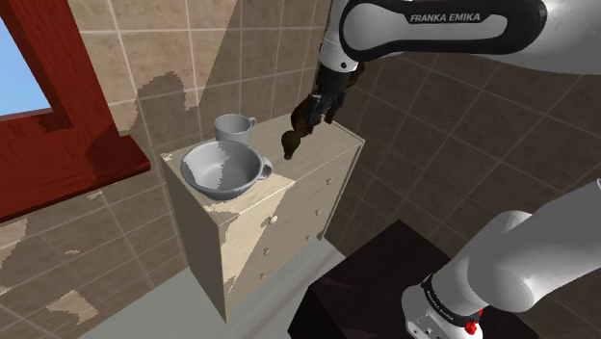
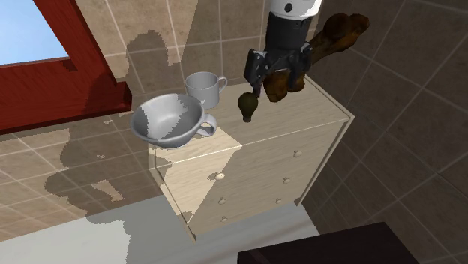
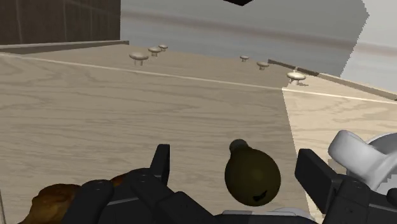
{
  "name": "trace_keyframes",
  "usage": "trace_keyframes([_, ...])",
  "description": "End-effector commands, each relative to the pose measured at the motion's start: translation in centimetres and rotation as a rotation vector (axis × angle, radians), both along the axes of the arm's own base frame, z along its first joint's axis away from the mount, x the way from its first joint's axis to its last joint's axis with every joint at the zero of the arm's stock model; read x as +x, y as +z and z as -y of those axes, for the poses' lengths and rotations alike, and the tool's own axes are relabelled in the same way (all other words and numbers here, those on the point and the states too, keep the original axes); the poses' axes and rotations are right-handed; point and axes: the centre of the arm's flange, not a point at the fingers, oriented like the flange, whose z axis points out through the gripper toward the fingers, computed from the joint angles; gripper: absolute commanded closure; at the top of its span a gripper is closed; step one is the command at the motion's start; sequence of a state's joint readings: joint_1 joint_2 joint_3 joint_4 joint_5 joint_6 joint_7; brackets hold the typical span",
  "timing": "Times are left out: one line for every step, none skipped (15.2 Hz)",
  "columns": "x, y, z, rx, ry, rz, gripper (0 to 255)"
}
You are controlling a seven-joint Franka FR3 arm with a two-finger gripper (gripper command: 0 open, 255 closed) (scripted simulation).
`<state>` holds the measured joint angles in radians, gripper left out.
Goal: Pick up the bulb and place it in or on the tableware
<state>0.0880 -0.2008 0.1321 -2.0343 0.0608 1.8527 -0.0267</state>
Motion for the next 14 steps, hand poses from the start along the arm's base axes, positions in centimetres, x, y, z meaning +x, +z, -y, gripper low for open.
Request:
trace_keyframes([2.0, -0.9, -2.0, -0.008, 0.026, -0.005, 0])
trace_keyframes([2.9, -1.3, -2.9, -0.013, 0.038, -0.008, 0])
trace_keyframes([3.9, -1.7, -3.9, -0.017, 0.05, -0.011, 0])
trace_keyframes([4.8, -2.1, -4.8, -0.022, 0.063, -0.014, 0])
trace_keyframes([4.9, -2.1, -5.0, -0.022, 0.064, -0.014, 0])
trace_keyframes([4.9, -2.6, -5.0, -0.022, 0.064, -0.014, 0])
trace_keyframes([4.9, -3.2, -5.0, -0.022, 0.064, -0.014, 0])
trace_keyframes([4.9, -3.7, -5.0, -0.022, 0.064, -0.014, 0])
trace_keyframes([4.9, -4.2, -5.0, -0.022, 0.064, -0.014, 0])
trace_keyframes([4.9, -4.7, -5.0, -0.022, 0.064, -0.014, 0])
trace_keyframes([4.9, -5.3, -5.0, -0.022, 0.064, -0.014, 0])
trace_keyframes([4.9, -6.1, -5.0, -0.022, 0.064, -0.014, 0])
trace_keyframes([4.9, -6.1, -5.0, -0.022, 0.064, -0.014, 0])
trace_keyframes([4.9, -6.1, -5.0, -0.022, 0.064, -0.014, 0])
